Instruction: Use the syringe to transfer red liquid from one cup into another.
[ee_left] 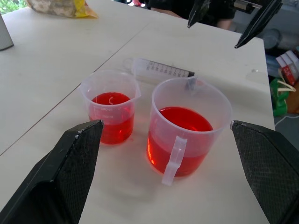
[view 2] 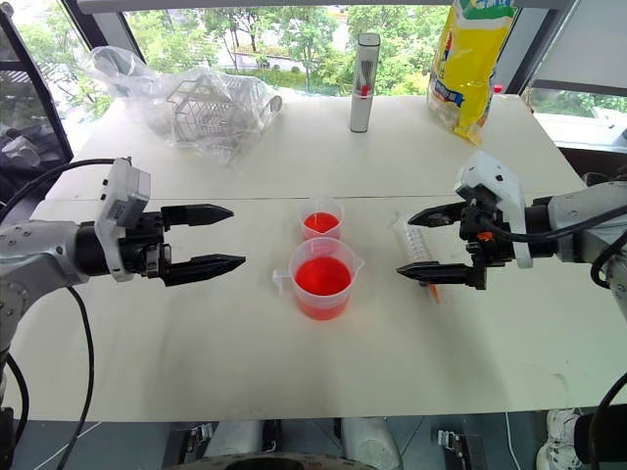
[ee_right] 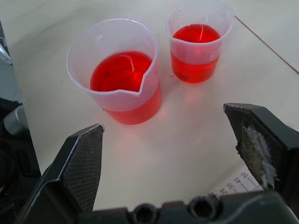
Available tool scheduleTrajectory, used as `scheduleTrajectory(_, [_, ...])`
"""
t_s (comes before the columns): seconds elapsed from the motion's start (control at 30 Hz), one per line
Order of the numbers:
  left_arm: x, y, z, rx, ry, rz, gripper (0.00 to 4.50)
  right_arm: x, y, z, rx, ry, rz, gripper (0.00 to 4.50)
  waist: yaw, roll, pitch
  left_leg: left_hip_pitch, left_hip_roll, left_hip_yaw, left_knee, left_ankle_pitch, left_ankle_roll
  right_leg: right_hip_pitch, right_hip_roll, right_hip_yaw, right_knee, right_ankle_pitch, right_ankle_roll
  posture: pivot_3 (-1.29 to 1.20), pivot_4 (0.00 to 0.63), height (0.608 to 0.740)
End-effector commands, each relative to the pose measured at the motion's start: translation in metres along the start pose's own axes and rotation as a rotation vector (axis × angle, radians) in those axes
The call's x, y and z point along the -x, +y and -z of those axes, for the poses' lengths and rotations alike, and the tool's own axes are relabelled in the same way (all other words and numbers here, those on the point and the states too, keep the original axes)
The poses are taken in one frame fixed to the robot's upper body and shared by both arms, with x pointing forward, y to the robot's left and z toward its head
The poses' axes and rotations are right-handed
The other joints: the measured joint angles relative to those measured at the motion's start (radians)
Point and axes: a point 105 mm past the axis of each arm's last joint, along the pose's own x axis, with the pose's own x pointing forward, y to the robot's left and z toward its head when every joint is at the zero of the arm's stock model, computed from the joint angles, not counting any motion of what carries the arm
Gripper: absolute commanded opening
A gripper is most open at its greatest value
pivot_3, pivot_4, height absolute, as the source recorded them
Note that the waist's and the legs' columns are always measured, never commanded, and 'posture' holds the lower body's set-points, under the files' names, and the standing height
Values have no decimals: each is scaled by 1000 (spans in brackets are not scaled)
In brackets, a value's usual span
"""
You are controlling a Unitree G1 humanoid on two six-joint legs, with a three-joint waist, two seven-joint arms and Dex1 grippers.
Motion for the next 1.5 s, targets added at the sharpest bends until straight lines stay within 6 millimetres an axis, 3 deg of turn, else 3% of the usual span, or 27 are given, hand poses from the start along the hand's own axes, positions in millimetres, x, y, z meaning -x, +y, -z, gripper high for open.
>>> scheduleTrajectory(0.03, [2,0,-8,-41,-13,-2,4500,4,-2,-8,34,-16,20,4485,0,0,0,0,0,0,0,0,0,0,0,0,0,0,0,0,150,740])
scheduleTrajectory(1.0, [0,0,-12,-43,-25,3,4500,5,-13,1,-19,48,74,4485,-1,0,0,0,0,0,1,0,0,0,0,0,0,0,0,0,150,740])
scheduleTrajectory(1.33, [-7,1,-11,-57,-40,9,4500,-16,-66,12,-299,202,294,4485,-3,0,0,1,0,2,1,0,0,0,0,2,1,0,-1,0,150,740])
scheduleTrajectory(1.4, [-8,1,-11,-59,-45,11,4500,-22,-78,17,-371,250,356,4485,-2,0,0,1,-1,2,1,0,0,-1,1,1,2,0,-1,0,150,740])
scheduleTrajectory(1.5, [-9,1,-10,-61,-58,3,4500,-35,-89,42,-526,366,405,4485,-1,0,0,-1,-1,2,1,0,0,-3,0,2,2,0,-1,0,150,740])
